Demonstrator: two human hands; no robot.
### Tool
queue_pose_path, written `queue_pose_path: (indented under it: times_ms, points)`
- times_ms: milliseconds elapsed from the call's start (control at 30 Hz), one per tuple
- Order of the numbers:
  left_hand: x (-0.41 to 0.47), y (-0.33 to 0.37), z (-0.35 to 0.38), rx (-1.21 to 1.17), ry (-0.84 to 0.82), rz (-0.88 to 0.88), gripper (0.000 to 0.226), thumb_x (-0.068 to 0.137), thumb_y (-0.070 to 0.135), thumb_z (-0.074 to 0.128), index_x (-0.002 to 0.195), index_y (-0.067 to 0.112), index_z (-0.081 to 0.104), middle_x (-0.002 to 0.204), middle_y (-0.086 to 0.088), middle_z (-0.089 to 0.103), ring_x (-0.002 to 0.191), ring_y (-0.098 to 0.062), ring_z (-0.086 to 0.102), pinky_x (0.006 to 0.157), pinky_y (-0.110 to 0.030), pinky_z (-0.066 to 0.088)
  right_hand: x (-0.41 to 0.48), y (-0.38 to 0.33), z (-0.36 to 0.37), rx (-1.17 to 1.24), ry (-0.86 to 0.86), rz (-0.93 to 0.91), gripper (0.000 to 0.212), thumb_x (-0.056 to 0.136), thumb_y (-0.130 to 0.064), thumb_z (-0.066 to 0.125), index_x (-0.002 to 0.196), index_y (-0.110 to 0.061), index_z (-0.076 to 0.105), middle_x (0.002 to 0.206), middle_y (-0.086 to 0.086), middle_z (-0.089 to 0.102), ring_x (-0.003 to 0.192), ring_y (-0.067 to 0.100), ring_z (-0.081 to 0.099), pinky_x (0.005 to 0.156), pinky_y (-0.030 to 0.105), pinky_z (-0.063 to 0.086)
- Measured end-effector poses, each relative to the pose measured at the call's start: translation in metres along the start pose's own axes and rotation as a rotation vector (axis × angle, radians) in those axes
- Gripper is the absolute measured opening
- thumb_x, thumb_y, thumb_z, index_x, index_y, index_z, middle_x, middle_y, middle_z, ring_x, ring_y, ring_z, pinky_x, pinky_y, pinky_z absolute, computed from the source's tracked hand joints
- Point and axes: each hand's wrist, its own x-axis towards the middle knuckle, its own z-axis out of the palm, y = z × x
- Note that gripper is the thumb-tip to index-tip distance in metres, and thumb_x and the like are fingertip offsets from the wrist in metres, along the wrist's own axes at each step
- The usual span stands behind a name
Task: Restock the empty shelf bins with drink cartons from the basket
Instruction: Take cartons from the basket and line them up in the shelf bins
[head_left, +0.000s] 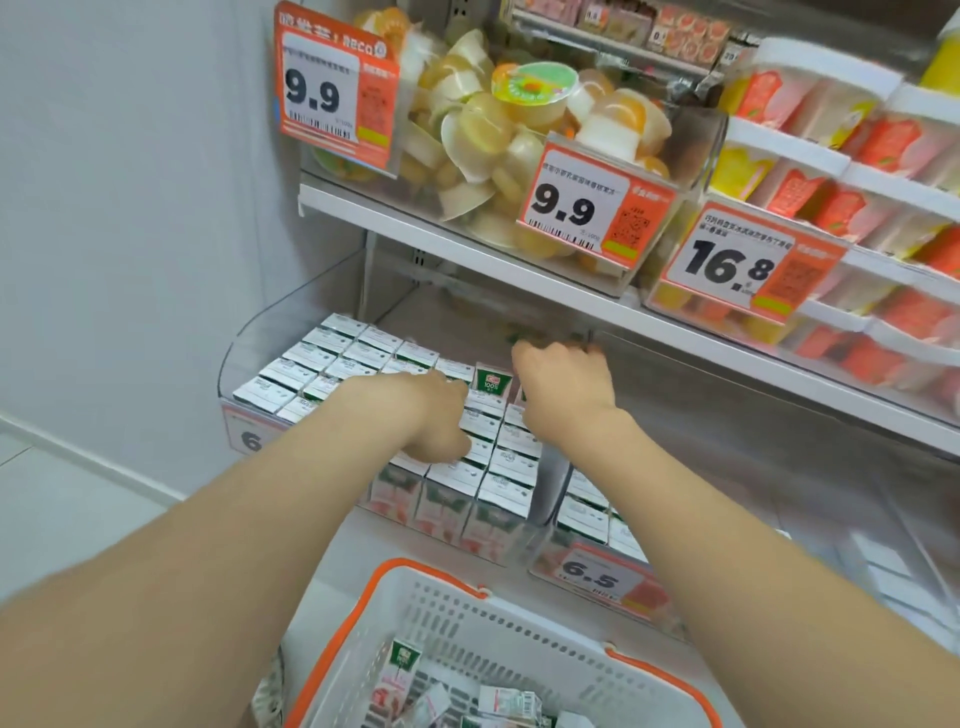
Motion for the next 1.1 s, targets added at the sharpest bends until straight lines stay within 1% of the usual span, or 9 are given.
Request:
queue_pose_path:
  times_ms: [133,233,333,433,567,667,733,867,1100]
  points:
    - [0.001,0.009,-0.003,0.007,-0.020,-0.014,0.071,0.097,0.046,0.055,0.157,0.017,0.029,0.156,-0.007,0.039,0.134,-0.036,0.050,0.106,-0.051,0.048,0.004,-0.001,0.003,-0.078,-0.185,-0.088,0.051,0.090,0.000,0.053,0.139,-0.007,0.041,0.101,0.008,0.062,0.103,0.034,0.063,0.112,0.054,0.032]
    - [0.001,0.010,-0.006,-0.013,-0.021,-0.017,0.061,0.098,0.041,0.056,0.149,0.017,0.036,0.139,-0.006,0.051,0.121,-0.032,0.056,0.100,-0.048,0.052,0.011,0.000,-0.008,-0.009,-0.346,-0.139,0.031,0.092,-0.002,0.053,0.122,-0.007,0.048,0.085,0.003,0.045,0.073,0.024,0.053,0.077,0.042,0.048]
    - [0.000,0.007,-0.010,-0.001,-0.011,-0.037,0.062,0.097,0.039,0.057,0.153,0.024,0.037,0.146,-0.005,0.050,0.127,-0.034,0.054,0.102,-0.049,0.051,0.023,-0.001,-0.014,0.108,-0.334,-0.080,0.008,0.093,-0.003,0.053,0.088,-0.010,0.051,0.090,0.008,0.055,0.066,0.024,0.054,0.054,0.033,0.041]
    - [-0.011,0.005,-0.013,0.062,-0.024,-0.112,0.072,0.097,0.053,0.057,0.161,0.042,0.025,0.174,-0.003,0.005,0.154,-0.046,0.015,0.113,-0.062,0.039,0.039,-0.006,-0.002,0.424,-0.366,-0.039,0.046,0.096,-0.008,0.050,0.142,-0.006,0.050,0.137,0.014,0.058,0.122,0.037,0.059,0.091,0.041,0.054]
    - [-0.018,0.001,-0.009,0.099,-0.083,-0.110,0.079,0.099,0.065,0.048,0.163,0.048,0.003,0.175,-0.002,-0.007,0.151,-0.043,0.032,0.114,-0.060,0.041,0.053,-0.004,0.008,0.513,-0.459,-0.035,0.057,0.100,-0.011,0.044,0.157,-0.007,0.039,0.161,0.014,0.041,0.145,0.031,0.042,0.119,0.041,0.037]
    - [-0.017,0.000,-0.008,0.093,-0.082,-0.093,0.079,0.100,0.064,0.047,0.164,0.046,0.003,0.175,-0.003,-0.007,0.150,-0.043,0.034,0.114,-0.059,0.042,0.062,0.001,0.015,0.528,-0.428,0.020,0.033,0.105,-0.020,0.035,0.117,-0.008,0.064,0.131,0.017,0.058,0.117,0.028,0.055,0.101,0.039,0.042]
    - [-0.018,0.001,-0.009,0.096,-0.080,-0.082,0.079,0.100,0.065,0.047,0.164,0.046,0.004,0.175,-0.003,-0.006,0.150,-0.042,0.034,0.113,-0.058,0.042,0.064,0.002,0.018,0.550,-0.405,0.038,0.033,0.107,-0.027,0.031,0.081,-0.019,0.050,0.096,0.005,0.052,0.092,0.022,0.048,0.089,0.036,0.036]
    - [-0.015,-0.002,-0.008,0.082,-0.092,-0.097,0.081,0.100,0.063,0.048,0.165,0.042,0.005,0.175,-0.003,-0.003,0.152,-0.041,0.031,0.115,-0.059,0.039,0.056,-0.005,0.015,0.562,-0.460,0.008,0.059,0.111,-0.044,0.024,0.142,-0.005,0.053,0.142,0.018,0.055,0.126,0.031,0.052,0.102,0.037,0.039]
    - [-0.034,0.009,-0.009,-0.056,0.163,0.049,0.057,0.103,0.039,0.056,0.153,0.019,0.039,0.148,-0.012,0.047,0.129,-0.035,0.053,0.105,-0.049,0.049,-0.005,-0.004,-0.001,0.551,0.088,-0.046,0.029,0.103,-0.022,0.043,0.121,-0.010,0.062,0.116,0.014,0.065,0.099,0.032,0.062,0.085,0.043,0.054]
